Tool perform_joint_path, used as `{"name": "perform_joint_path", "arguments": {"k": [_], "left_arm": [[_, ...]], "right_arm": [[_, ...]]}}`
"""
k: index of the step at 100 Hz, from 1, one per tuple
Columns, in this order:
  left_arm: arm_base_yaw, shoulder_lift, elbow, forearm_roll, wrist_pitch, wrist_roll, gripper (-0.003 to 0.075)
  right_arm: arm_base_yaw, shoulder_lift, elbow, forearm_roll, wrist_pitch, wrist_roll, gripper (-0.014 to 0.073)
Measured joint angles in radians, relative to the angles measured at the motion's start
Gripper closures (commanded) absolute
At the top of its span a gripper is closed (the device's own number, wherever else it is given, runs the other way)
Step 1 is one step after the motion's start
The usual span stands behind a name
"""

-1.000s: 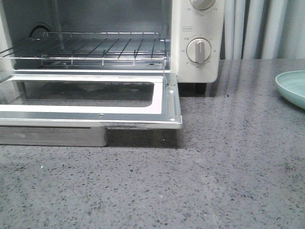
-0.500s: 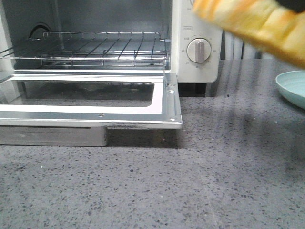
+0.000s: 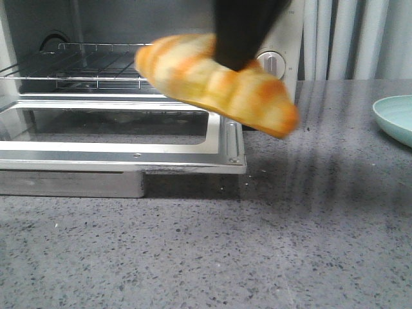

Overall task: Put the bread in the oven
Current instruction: 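Lift the croissant and carry it into the open oven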

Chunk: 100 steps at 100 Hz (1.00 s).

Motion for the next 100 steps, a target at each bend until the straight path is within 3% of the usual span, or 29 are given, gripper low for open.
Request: {"name": "perform_joint_path", "arguments": {"k": [38, 100], "left_arm": [[0.000, 0.000, 0.000, 0.004, 0.000, 0.000, 0.0741], [0.000, 0.000, 0.000, 0.004, 0.004, 0.000, 0.0741]], "right_arm": [[0.053, 0.162, -0.252, -0.169, 0.000, -0.033, 0.0661], [0.053, 0.288, -0.297, -0.423, -0.061, -0.132, 0.0662]]}}
